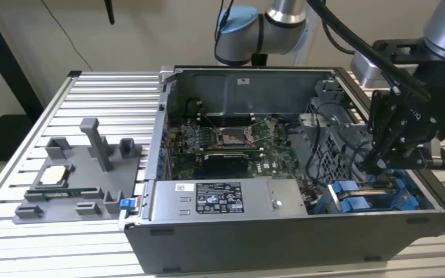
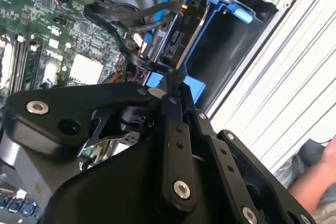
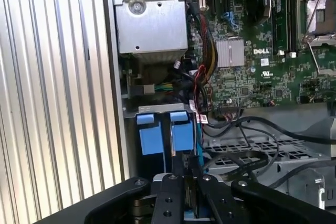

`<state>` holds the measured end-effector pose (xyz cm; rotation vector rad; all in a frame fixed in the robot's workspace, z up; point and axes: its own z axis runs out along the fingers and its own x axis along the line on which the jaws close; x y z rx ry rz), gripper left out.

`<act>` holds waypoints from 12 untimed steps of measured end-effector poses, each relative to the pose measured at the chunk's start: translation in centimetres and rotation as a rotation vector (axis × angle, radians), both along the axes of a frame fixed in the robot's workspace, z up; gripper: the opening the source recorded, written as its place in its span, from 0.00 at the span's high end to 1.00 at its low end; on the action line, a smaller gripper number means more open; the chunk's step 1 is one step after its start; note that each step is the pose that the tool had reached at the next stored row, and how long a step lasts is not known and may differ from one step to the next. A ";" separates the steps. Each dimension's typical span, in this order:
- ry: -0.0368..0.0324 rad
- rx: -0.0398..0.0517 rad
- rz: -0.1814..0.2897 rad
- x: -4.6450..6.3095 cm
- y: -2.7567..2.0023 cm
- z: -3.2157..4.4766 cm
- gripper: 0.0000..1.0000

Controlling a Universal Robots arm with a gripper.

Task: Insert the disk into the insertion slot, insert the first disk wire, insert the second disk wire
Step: 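Insert the second disk wire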

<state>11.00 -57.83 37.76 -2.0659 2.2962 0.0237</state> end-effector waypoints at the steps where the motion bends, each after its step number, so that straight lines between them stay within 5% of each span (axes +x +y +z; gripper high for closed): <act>1: -0.0087 -0.0011 0.000 -0.1 0.10 -0.07 1.00; 7: -0.0507 -0.0077 0.000 -0.7 0.60 -0.58 1.00; 12: -0.0543 -0.0082 0.000 -0.7 0.61 -0.66 1.00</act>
